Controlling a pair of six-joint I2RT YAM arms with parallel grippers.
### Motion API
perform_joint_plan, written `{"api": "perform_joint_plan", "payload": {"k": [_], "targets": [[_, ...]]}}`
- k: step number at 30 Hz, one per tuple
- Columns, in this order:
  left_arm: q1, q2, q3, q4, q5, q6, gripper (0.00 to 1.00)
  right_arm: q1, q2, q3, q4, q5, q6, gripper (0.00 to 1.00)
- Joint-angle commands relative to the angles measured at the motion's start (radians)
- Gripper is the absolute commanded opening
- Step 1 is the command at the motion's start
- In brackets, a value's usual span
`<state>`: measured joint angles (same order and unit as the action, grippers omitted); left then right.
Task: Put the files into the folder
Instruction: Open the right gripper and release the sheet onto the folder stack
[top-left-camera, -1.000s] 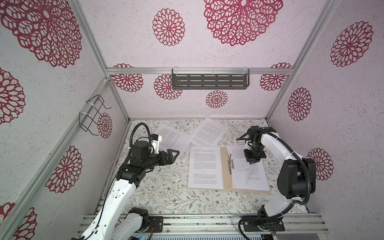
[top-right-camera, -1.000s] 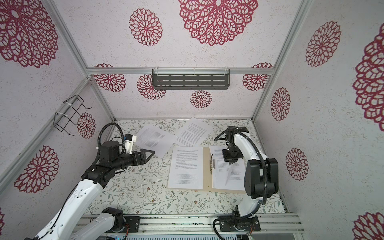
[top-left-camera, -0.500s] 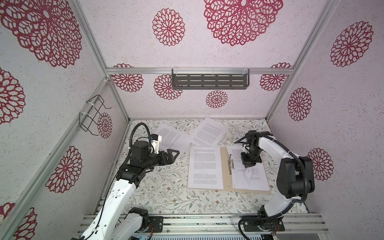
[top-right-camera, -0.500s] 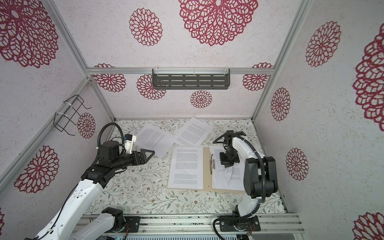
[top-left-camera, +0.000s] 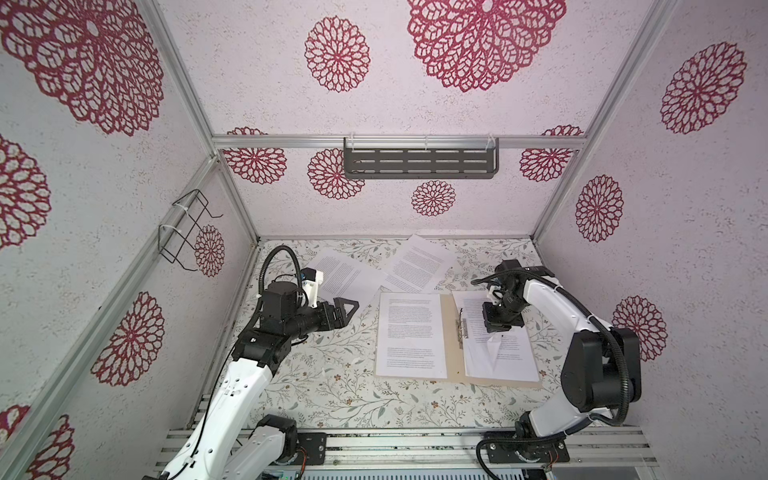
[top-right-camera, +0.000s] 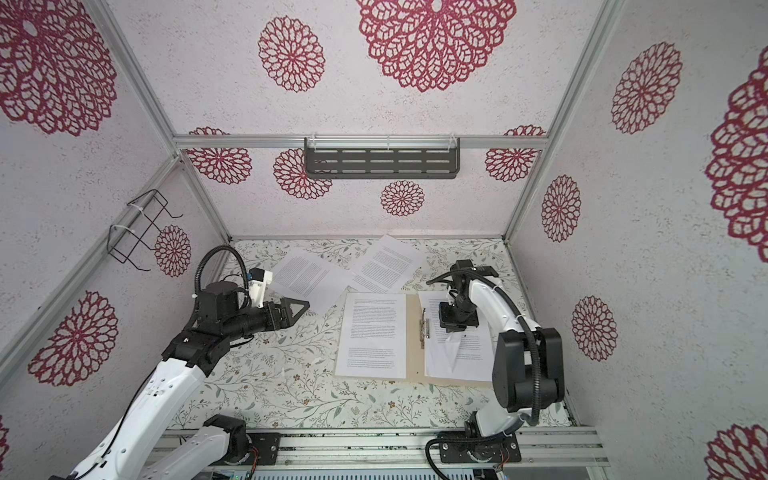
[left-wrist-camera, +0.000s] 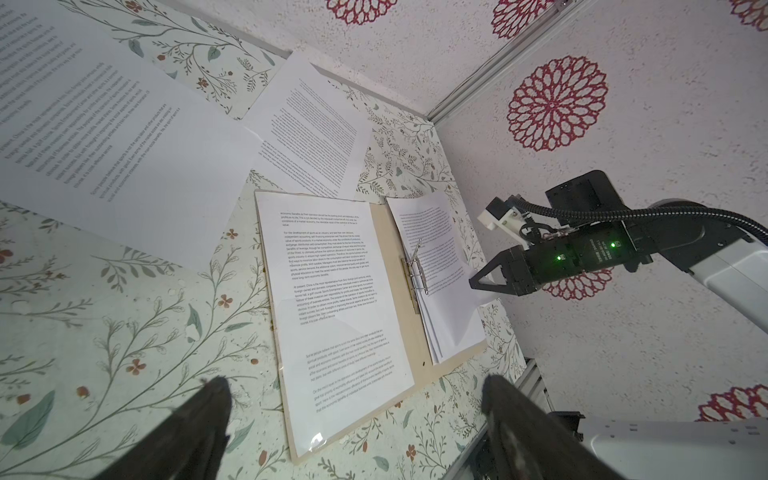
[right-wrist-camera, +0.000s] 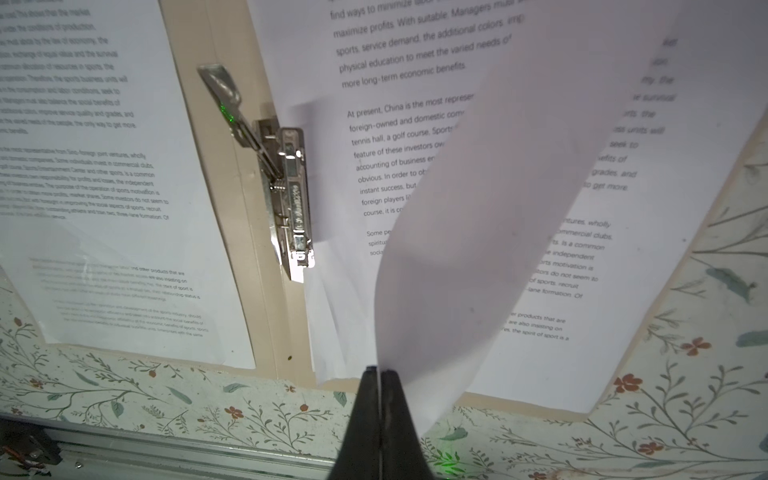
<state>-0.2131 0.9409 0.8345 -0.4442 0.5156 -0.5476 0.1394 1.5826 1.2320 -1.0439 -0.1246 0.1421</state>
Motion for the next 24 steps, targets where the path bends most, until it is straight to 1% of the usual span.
{"api": "perform_joint_plan", "payload": {"k": [1, 9, 11, 13, 21, 24], "targets": [[0.009, -0.005, -0.016, 0.039, 0.014, 0.008, 0.97, -0.027, -0.088, -0.039, 0.014, -0.022, 0.044, 0.0], [0.009, 0.006, -0.017, 0.041, 0.015, 0.006, 0.98, -0.097, -0.182, -0.091, 0.067, -0.025, 0.081, 0.0], [0.009, 0.006, -0.017, 0.041, 0.015, 0.006, 0.97, -0.1, -0.179, -0.088, 0.044, -0.005, 0.065, 0.0], [0.009, 0.004, -0.017, 0.04, 0.013, 0.005, 0.97, -0.1, -0.173, -0.096, 0.03, -0.017, 0.044, 0.0], [0.009, 0.007, -0.018, 0.041, 0.009, 0.006, 0.97, -0.101, -0.201, -0.128, 0.031, -0.026, 0.027, 0.0], [0.009, 0.01, -0.018, 0.04, 0.01, 0.007, 0.97, -0.104, -0.212, -0.134, 0.045, -0.025, 0.034, 0.08]]}}
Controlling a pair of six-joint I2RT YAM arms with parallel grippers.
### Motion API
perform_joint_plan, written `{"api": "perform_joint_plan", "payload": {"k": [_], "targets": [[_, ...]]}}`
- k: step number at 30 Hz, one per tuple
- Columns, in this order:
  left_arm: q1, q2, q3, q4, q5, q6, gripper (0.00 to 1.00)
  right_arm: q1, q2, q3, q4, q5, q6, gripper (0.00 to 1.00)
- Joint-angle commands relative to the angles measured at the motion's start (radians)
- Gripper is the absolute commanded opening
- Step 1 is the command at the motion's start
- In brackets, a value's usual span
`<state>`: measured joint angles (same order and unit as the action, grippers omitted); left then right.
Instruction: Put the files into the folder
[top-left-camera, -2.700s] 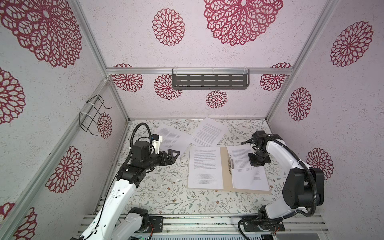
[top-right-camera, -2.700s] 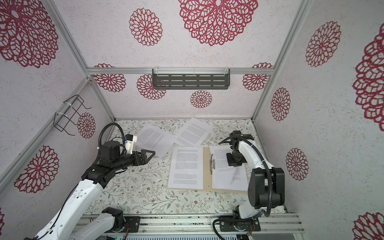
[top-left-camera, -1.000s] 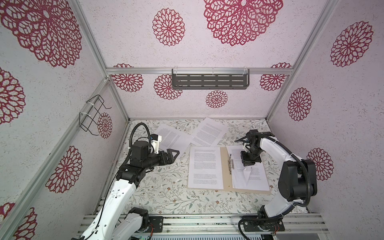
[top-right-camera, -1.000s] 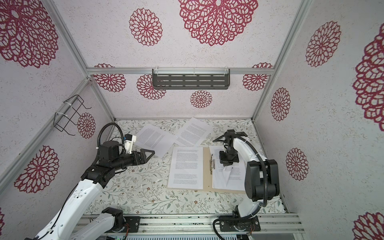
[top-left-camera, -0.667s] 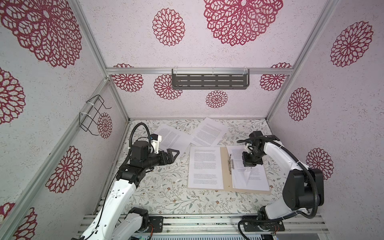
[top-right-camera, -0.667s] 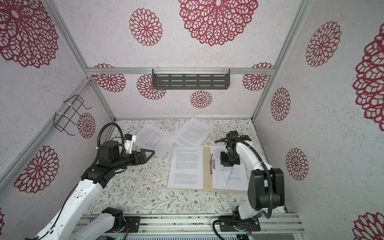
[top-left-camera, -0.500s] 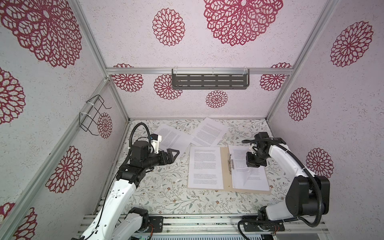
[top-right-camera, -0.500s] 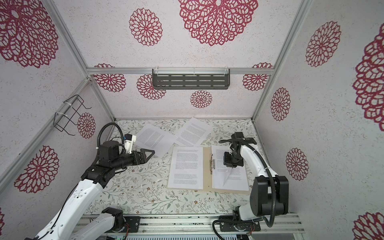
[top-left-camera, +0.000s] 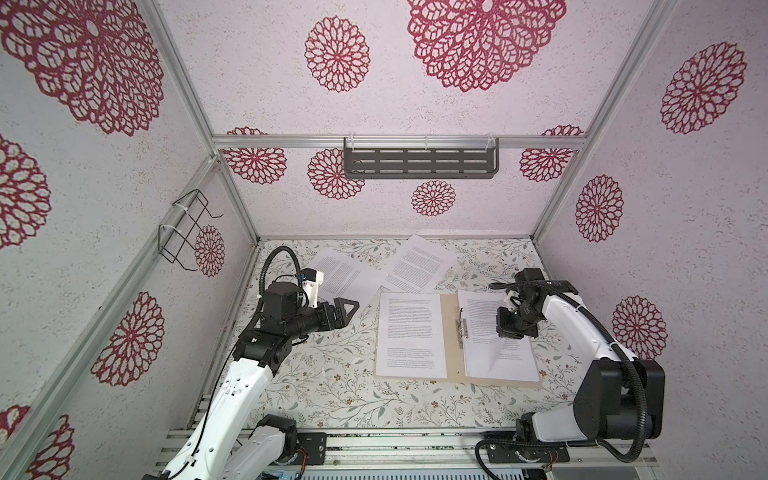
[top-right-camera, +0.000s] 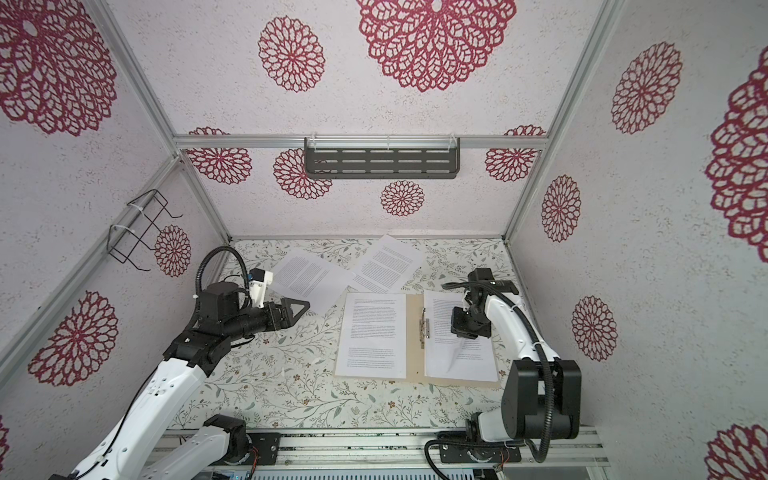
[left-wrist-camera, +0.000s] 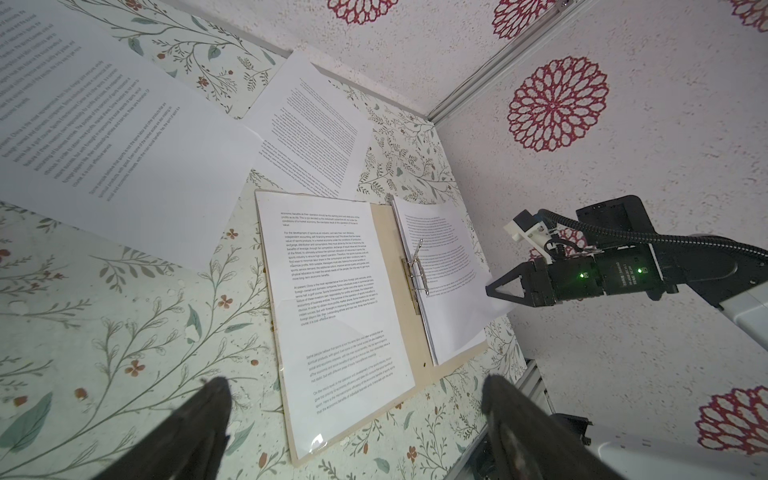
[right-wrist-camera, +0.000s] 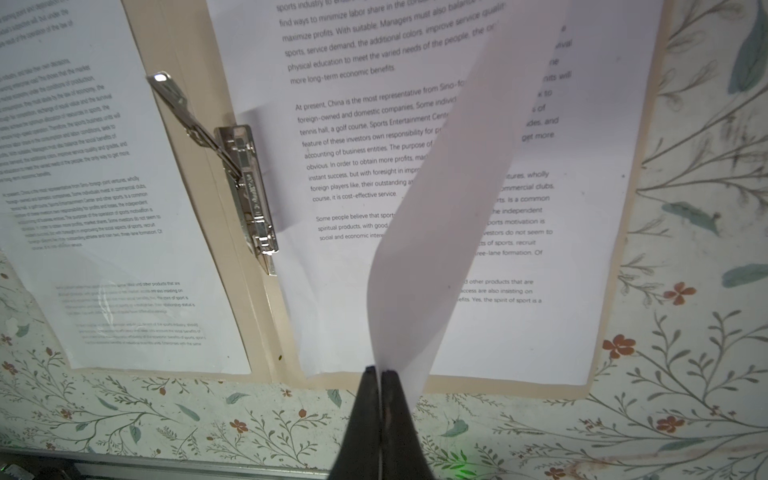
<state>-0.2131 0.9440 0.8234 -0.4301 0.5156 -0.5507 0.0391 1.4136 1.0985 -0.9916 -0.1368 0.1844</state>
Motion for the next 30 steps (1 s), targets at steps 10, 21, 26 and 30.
{"api": "perform_joint_plan", "payload": {"k": [10, 21, 26, 30], "targets": [[0.01, 0.004, -0.007, 0.02, 0.0, 0.017, 0.97, -0.022, -0.096, -0.002, 0.033, 0.079, 0.021, 0.42], [0.013, 0.004, -0.006, 0.014, -0.014, 0.021, 0.97, -0.055, -0.172, 0.0, 0.047, 0.226, 0.05, 0.99], [0.025, 0.009, -0.006, 0.013, -0.017, 0.023, 0.97, -0.083, -0.242, 0.043, 0.058, 0.401, 0.124, 0.99], [0.035, 0.018, -0.006, 0.013, -0.017, 0.021, 0.97, -0.132, -0.295, 0.02, 0.176, 0.177, 0.131, 0.99]]}}
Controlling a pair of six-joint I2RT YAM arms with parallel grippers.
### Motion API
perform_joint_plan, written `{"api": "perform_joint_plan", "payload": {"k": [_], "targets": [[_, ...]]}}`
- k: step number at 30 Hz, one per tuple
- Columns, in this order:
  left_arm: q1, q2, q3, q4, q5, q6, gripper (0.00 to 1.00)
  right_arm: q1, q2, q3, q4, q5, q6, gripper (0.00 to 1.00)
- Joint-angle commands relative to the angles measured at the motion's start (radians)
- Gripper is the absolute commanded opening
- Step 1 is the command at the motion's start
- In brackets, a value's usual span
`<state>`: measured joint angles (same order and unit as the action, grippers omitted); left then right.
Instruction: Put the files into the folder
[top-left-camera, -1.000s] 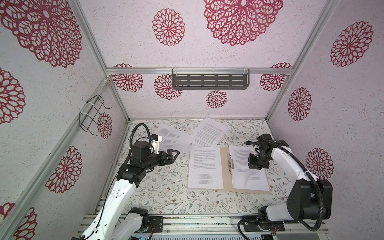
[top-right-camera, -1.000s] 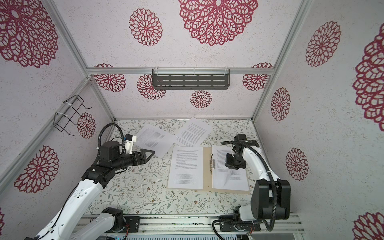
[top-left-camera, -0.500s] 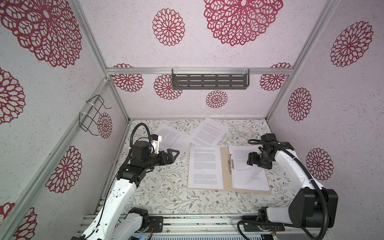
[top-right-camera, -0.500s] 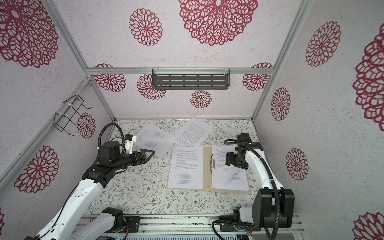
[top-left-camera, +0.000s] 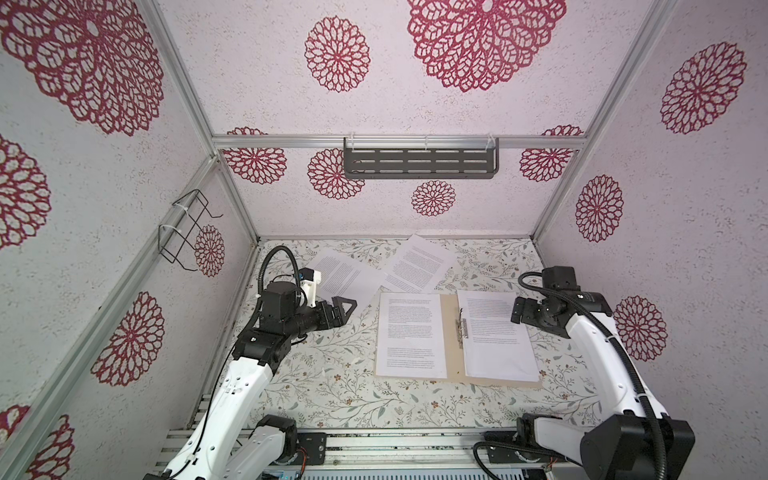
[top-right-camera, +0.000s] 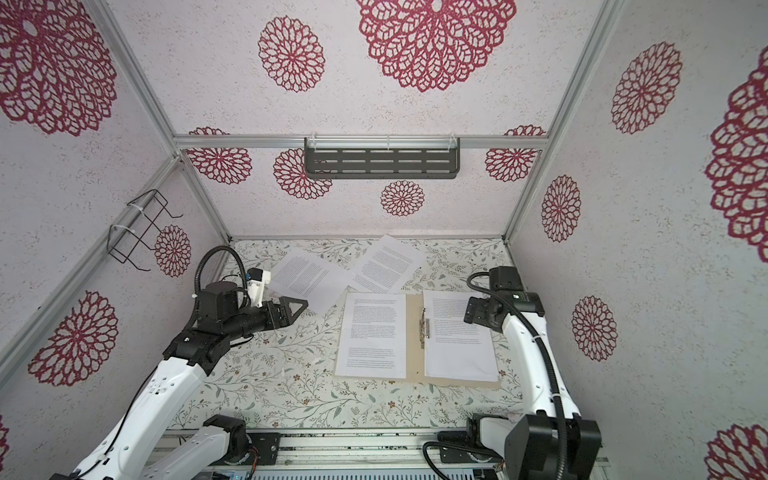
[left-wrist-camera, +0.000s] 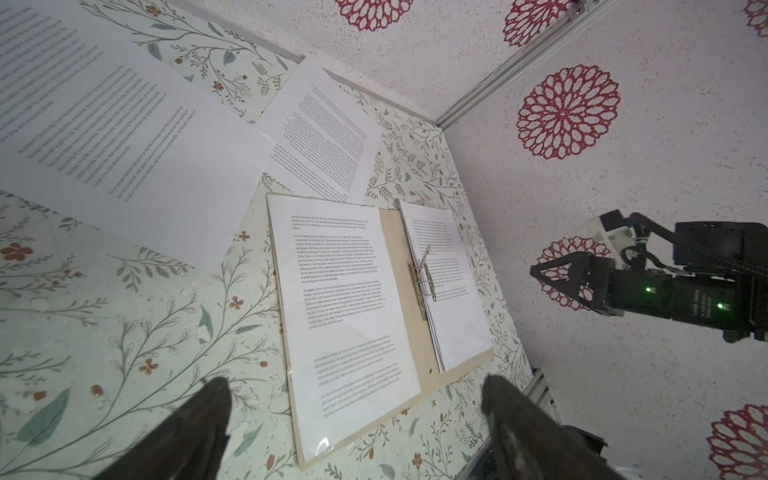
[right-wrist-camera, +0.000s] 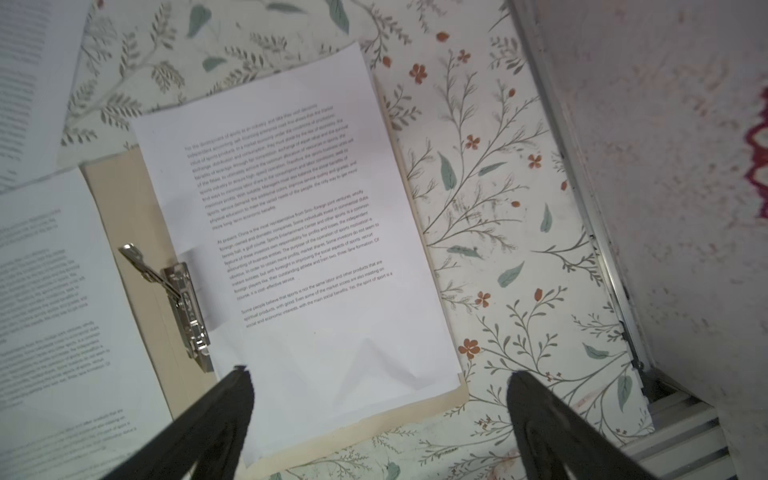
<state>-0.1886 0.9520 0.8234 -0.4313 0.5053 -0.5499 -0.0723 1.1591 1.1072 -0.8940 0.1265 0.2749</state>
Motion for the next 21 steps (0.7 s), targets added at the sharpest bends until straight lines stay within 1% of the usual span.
{"api": "perform_joint_plan", "payload": {"k": [1, 2, 5, 7, 8, 10, 14, 16, 17, 19, 21], "targets": [[0.012, 0.011, -0.006, 0.015, -0.007, 0.019, 0.97, -0.025, -0.049, -0.013, 0.124, -0.131, 0.047, 0.99], [0.013, 0.013, -0.005, 0.017, -0.007, 0.019, 0.97, -0.03, -0.053, -0.028, 0.154, -0.169, 0.047, 0.99], [0.014, 0.02, -0.009, 0.022, -0.009, 0.019, 0.97, -0.024, -0.049, -0.05, 0.207, -0.234, 0.071, 0.99], [0.014, 0.022, -0.012, 0.023, -0.011, 0.016, 0.97, 0.01, -0.06, -0.085, 0.247, -0.264, 0.095, 0.97], [0.014, 0.024, -0.013, 0.026, -0.011, 0.013, 0.97, 0.034, -0.06, -0.102, 0.267, -0.265, 0.103, 0.96], [0.014, 0.035, -0.023, 0.043, -0.02, -0.007, 0.97, 0.113, -0.039, -0.138, 0.302, -0.246, 0.128, 0.93], [0.022, 0.097, -0.016, 0.055, -0.069, -0.06, 0.97, 0.275, 0.065, -0.136, 0.361, -0.186, 0.149, 0.84], [0.036, 0.153, -0.016, 0.094, -0.075, -0.124, 0.97, 0.34, 0.118, -0.131, 0.412, -0.159, 0.147, 0.83], [0.041, 0.188, -0.007, 0.103, -0.079, -0.144, 0.97, 0.355, 0.137, -0.13, 0.434, -0.166, 0.147, 0.83], [0.042, 0.293, 0.041, 0.103, -0.113, -0.151, 0.97, 0.382, 0.194, -0.115, 0.471, -0.181, 0.129, 0.83], [0.043, 0.41, 0.108, 0.076, -0.142, -0.161, 0.97, 0.401, 0.259, -0.081, 0.453, -0.127, 0.111, 0.84]]}}
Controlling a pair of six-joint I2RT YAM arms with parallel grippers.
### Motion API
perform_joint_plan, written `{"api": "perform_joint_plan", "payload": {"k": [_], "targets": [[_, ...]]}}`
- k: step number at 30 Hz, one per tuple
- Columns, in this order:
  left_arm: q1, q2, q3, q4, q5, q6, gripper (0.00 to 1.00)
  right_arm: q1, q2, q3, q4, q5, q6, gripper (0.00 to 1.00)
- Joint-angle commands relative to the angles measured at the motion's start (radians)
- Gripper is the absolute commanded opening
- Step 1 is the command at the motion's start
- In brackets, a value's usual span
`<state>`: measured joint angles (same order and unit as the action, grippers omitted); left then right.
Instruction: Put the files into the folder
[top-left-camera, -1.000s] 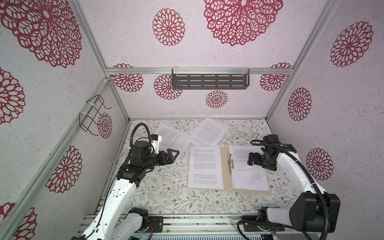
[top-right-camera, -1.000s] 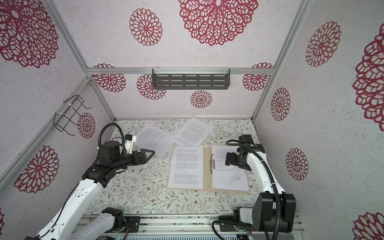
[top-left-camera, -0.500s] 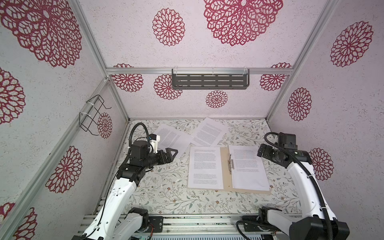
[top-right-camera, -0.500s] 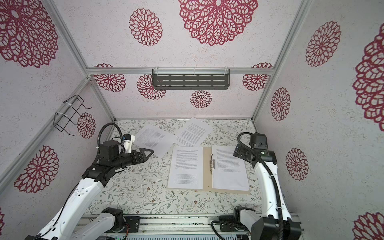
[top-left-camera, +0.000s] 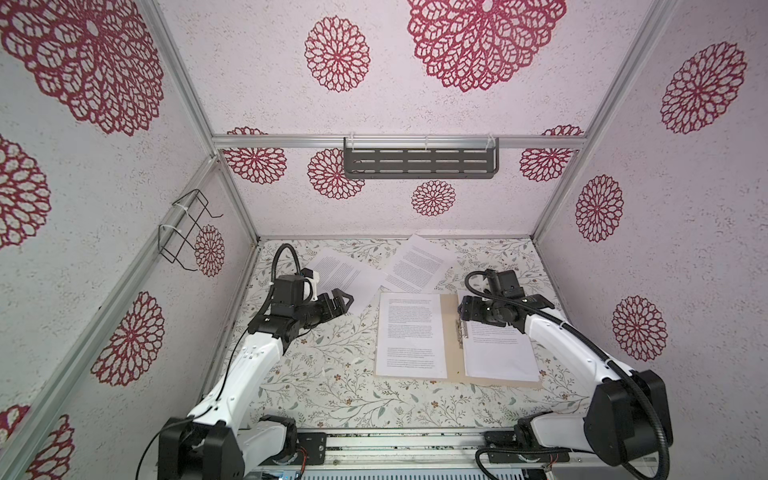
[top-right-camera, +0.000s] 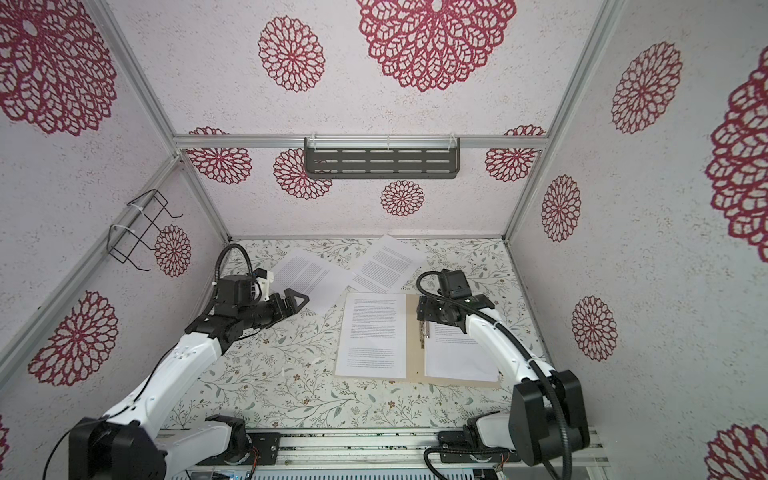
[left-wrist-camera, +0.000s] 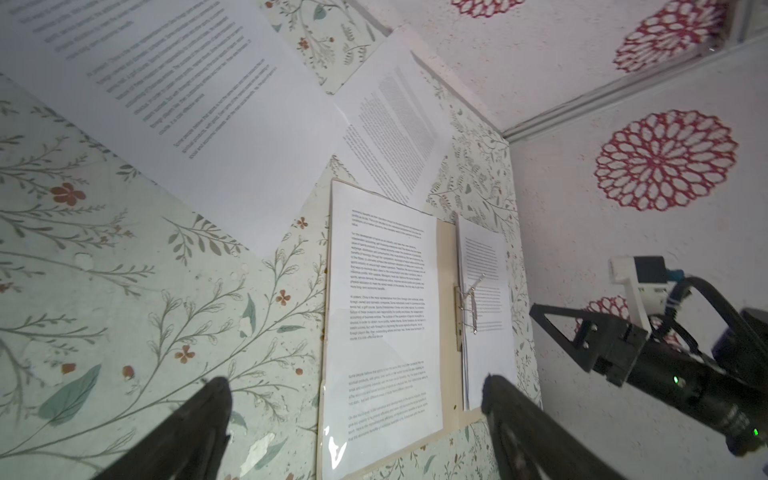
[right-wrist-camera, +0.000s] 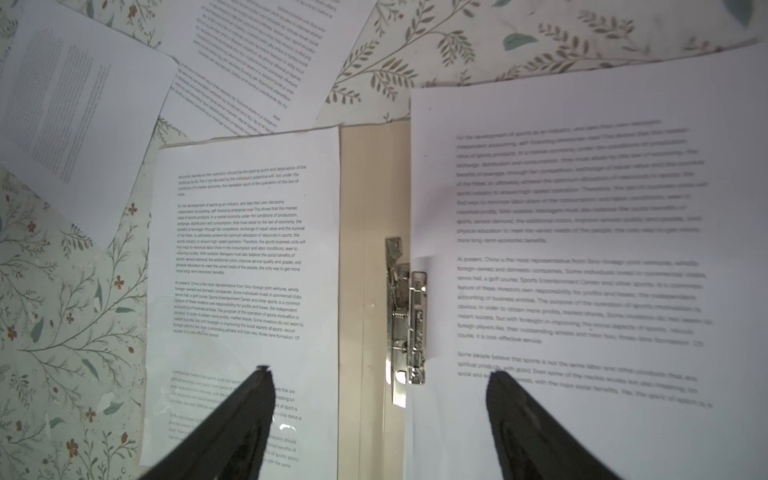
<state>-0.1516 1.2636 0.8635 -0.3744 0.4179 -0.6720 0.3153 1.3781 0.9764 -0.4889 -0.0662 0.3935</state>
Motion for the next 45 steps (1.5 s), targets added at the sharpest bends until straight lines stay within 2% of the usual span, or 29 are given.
{"api": "perform_joint_plan", "payload": {"k": [1, 5, 8, 12, 14, 16, 22, 26, 37, 45], "targets": [[0.006, 0.166, 0.11, 0.01, -0.053, -0.034, 0.97, 0.013, 0.074, 0.074, 0.019, 0.103, -0.011, 0.84], [-0.004, 0.363, 0.237, 0.017, -0.044, -0.043, 0.97, 0.012, 0.139, 0.098, -0.022, 0.199, -0.024, 0.83], [-0.009, 0.465, 0.316, 0.031, -0.03, -0.061, 0.97, 0.011, 0.154, 0.067, 0.01, 0.142, -0.038, 0.8], [-0.014, 0.559, 0.408, 0.006, -0.025, -0.064, 0.97, 0.011, 0.176, 0.016, 0.051, 0.07, -0.045, 0.68], [-0.016, 0.573, 0.424, 0.003, -0.016, -0.066, 0.97, 0.011, 0.189, 0.003, 0.065, 0.053, -0.049, 0.58], [-0.017, 0.577, 0.43, 0.003, -0.014, -0.061, 0.97, 0.011, 0.202, -0.001, 0.074, 0.066, -0.05, 0.52], [-0.014, 0.573, 0.427, -0.01, -0.005, -0.044, 0.98, 0.011, 0.26, 0.012, 0.069, 0.082, -0.066, 0.5], [-0.01, 0.565, 0.415, -0.009, -0.01, -0.04, 0.97, 0.011, 0.277, 0.008, 0.07, 0.081, -0.067, 0.33], [0.004, 0.6, 0.416, 0.005, -0.005, -0.042, 0.97, 0.004, 0.279, 0.035, 0.075, 0.062, -0.08, 0.17], [0.016, 0.606, 0.411, 0.005, -0.001, -0.046, 0.97, -0.075, 0.371, 0.159, 0.077, -0.019, -0.12, 0.15]]}}
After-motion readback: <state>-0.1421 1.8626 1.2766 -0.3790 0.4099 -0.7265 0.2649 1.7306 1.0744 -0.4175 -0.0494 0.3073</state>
